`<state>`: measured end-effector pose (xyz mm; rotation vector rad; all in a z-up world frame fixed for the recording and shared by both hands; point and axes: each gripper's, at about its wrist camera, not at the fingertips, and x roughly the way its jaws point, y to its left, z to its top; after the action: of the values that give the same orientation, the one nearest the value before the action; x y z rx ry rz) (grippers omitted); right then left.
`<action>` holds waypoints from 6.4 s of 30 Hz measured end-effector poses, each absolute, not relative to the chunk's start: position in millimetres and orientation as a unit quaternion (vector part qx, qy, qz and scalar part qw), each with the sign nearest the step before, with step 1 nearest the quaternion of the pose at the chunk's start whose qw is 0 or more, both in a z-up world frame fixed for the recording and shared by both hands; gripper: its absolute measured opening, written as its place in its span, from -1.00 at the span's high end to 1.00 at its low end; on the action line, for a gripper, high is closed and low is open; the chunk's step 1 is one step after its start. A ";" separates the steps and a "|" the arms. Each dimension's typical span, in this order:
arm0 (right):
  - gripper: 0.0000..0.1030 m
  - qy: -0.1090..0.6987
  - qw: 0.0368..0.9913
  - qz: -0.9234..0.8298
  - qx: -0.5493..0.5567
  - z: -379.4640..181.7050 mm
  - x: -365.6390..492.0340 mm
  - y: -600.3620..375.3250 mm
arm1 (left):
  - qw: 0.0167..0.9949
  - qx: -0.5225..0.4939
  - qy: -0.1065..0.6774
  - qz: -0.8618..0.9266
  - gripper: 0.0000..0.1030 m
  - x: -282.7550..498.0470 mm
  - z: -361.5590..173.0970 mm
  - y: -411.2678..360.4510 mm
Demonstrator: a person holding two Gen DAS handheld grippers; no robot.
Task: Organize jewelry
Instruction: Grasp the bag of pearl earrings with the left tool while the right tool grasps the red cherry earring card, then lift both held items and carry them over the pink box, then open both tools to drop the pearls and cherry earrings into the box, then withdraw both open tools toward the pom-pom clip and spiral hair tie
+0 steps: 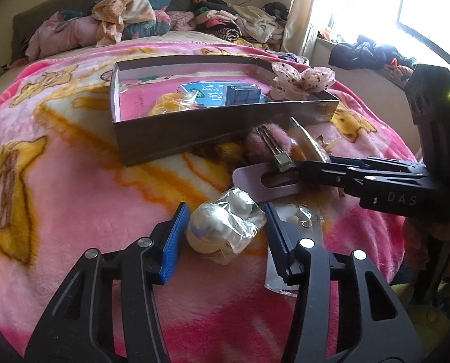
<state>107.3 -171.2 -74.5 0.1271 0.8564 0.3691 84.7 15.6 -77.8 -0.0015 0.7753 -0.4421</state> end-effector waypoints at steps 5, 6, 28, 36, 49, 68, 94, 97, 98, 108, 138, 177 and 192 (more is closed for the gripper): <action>0.26 0.406 0.894 0.174 0.078 -71.7 102.6 -182.7 | 0.904 -0.001 0.373 -0.211 0.21 84.1 -75.3 16.7; 0.26 0.404 0.894 0.174 0.083 -70.5 102.6 -185.4 | 0.905 -0.002 0.371 -0.209 0.21 84.2 -73.8 17.1; 0.26 0.362 0.912 0.166 0.092 -36.2 87.7 -208.6 | 0.921 -0.013 0.330 -0.209 0.21 106.0 -35.7 11.8; 0.26 0.347 0.921 0.155 0.085 -24.2 89.3 -214.8 | 0.923 -0.020 0.322 -0.208 0.21 119.2 -27.8 7.6; 0.27 0.330 0.930 0.142 0.078 -5.3 106.2 -222.5 | 0.926 -0.029 0.313 -0.208 0.21 139.8 -19.4 3.9; 0.27 0.304 0.942 0.115 0.081 13.8 142.2 -247.0 | 0.927 -0.028 0.314 -0.204 0.21 177.6 -17.4 -9.1; 0.27 0.347 0.932 0.086 0.055 -23.3 209.7 -256.7 | 0.920 -0.027 0.344 -0.187 0.21 206.5 -39.2 -14.5; 0.27 0.353 0.930 0.084 0.052 -29.8 213.9 -255.6 | 0.920 -0.029 0.345 -0.185 0.20 208.0 -40.6 -14.3; 0.27 0.355 0.930 0.084 0.050 -31.3 214.9 -255.2 | 0.920 -0.028 0.346 -0.184 0.21 208.4 -40.9 -14.4; 0.27 0.359 0.928 0.095 0.036 -40.2 220.9 -244.8 | 0.919 -0.026 0.351 -0.179 0.20 212.2 -45.3 -15.0; 0.04 0.357 0.922 0.135 0.063 -47.7 218.9 -233.7 | 0.922 -0.026 0.357 -0.147 0.20 216.6 -49.1 -8.7; -0.79 0.311 0.940 0.110 0.085 -18.1 164.8 -247.3 | 0.933 -0.026 0.327 -0.150 -0.52 187.0 -29.8 -1.2; -0.80 0.295 0.946 0.108 0.079 -7.5 134.9 -241.9 | 0.940 -0.028 0.305 -0.153 -0.77 161.8 -20.2 2.3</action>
<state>134.9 -241.9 -7.5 0.1609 0.6013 0.2192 161.8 2.3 -20.2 -0.0573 0.6228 -0.3120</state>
